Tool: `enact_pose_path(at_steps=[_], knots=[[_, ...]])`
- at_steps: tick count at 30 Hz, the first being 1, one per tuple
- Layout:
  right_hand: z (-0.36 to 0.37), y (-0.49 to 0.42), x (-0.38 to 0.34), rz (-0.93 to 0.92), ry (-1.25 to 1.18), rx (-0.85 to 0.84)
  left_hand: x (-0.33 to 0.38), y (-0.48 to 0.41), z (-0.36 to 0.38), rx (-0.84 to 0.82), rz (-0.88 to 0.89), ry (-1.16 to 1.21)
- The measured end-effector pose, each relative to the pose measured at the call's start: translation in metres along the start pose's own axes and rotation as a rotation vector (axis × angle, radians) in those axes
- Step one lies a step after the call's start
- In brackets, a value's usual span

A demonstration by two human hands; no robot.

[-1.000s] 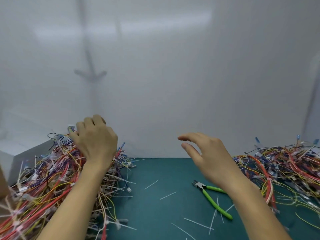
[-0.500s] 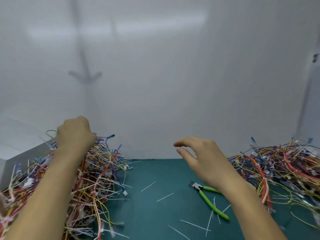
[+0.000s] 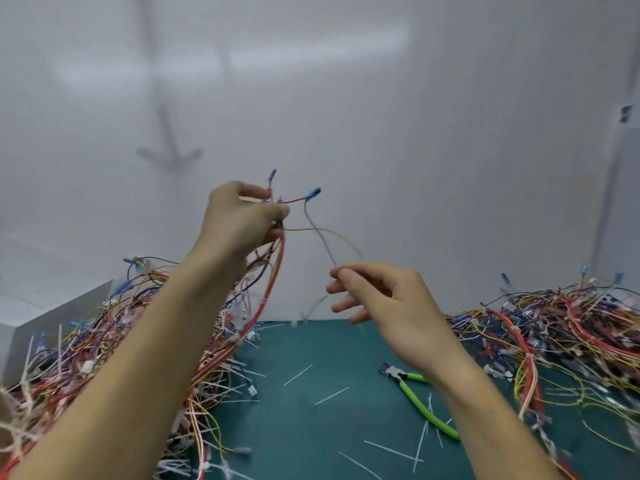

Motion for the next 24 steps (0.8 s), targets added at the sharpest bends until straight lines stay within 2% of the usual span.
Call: enact_pose_path(at_steps=[5,8,11,14,17,22,24], knots=[[0.016,0.003,-0.002,0.057,-0.276,-0.026,0.002,0.025,0.05,-0.076,0.013,0.115],[0.01,0.004,0.007,0.082,-0.36,0.09,-0.001,0.039,0.075,-0.169,0.017,0.119],[-0.002,0.004,0.02,0.124,-0.384,0.182,0.0,0.052,0.099,-0.359,0.046,0.009],[-0.008,0.002,0.025,0.139,-0.323,0.171,0.001,0.053,0.101,-0.467,0.055,-0.076],[-0.02,0.0,0.03,0.137,-0.261,0.217,0.001,0.042,0.082,-0.498,0.112,-0.296],[-0.044,-0.003,0.034,0.127,-0.248,0.289,-0.024,0.028,0.057,-0.587,0.283,-0.836],[-0.051,-0.003,0.033,0.111,-0.244,0.309,-0.041,0.031,0.057,-0.661,0.275,-0.844]])
Point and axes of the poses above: each hand's wrist, its own y-axis away from the middle knuckle, its own z-axis out of the palm, x = y × z, the point moved 10 cm from there along -y, towards the middle knuckle, and after that the axes turned 6 degrees about -y, right-handed, at the moved point
